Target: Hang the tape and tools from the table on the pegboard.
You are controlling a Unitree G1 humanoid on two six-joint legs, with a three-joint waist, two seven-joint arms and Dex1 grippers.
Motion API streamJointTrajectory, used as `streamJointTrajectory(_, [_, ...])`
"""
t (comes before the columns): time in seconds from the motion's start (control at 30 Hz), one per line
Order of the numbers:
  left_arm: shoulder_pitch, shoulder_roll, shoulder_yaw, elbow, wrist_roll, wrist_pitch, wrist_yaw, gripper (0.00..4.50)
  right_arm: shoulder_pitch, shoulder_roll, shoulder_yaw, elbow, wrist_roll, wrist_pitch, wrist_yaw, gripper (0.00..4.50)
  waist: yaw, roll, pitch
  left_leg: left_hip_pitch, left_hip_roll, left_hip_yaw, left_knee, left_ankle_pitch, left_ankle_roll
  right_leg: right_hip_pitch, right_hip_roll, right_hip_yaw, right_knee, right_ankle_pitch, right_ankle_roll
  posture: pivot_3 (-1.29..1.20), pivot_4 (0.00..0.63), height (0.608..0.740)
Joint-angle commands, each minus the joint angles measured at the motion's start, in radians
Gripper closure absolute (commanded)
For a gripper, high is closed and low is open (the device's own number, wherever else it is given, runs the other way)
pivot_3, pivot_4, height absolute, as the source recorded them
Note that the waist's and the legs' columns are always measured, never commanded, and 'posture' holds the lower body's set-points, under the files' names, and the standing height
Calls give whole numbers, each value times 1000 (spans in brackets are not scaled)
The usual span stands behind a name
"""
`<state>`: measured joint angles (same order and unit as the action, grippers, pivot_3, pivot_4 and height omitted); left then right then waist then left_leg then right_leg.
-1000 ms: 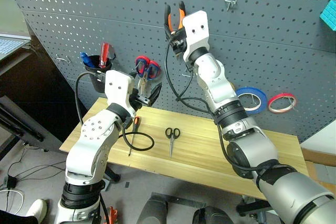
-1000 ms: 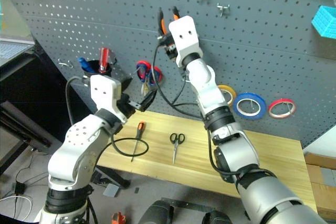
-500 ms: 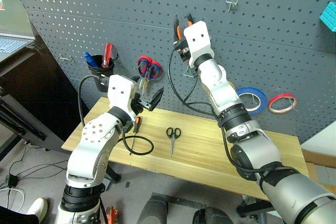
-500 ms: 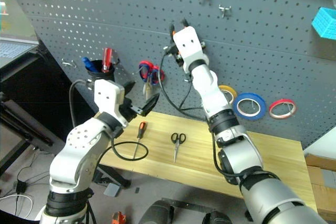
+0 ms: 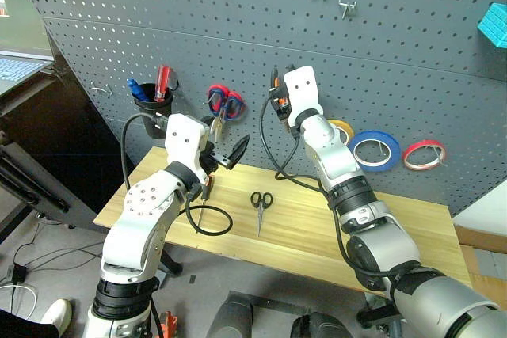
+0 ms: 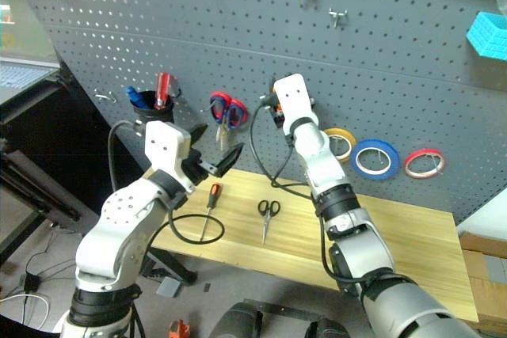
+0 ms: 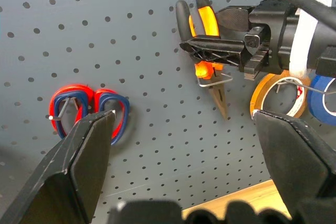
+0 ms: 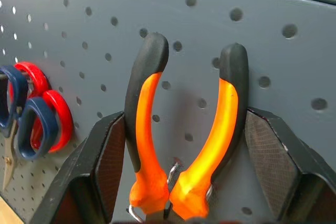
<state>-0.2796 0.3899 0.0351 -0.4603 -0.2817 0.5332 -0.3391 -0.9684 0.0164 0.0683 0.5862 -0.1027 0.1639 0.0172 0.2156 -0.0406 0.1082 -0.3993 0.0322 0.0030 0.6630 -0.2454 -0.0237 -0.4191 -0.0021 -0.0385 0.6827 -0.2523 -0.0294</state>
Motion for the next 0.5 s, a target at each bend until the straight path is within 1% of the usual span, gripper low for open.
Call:
streamJointTrajectory(0.03, [-6,6,9,-23,6,-16,-4,0,-20,-18,-27,-43,6,9,-20,271,0,0,0,0,0,0,0,0,1,0,0,0,0,0,0,327,15,740])
streamJointTrajectory(0.07, [-6,6,8,-22,7,-16,-4,0,-20,-19,-26,-44,8,11,-21,24,1,0,0,0,0,0,0,1,1,0,0,0,0,1,-1,326,15,740])
streamJointTrajectory(0.3, [-10,3,6,-17,9,-18,-7,0,-13,-20,-19,-63,9,27,-28,24,-2,0,0,0,0,0,0,5,6,1,0,-1,-1,5,1,322,19,740])
streamJointTrajectory(0.43, [-9,3,6,-17,9,-16,-8,0,-1,-24,-15,-106,13,47,-13,24,-5,0,0,0,0,0,0,6,6,0,1,-1,-1,5,2,315,22,740])
streamJointTrajectory(0.5, [-8,5,8,-18,8,-16,-10,0,12,-31,-13,-161,20,72,11,24,-7,0,0,0,0,0,0,6,6,0,1,-1,-1,5,1,314,24,740])
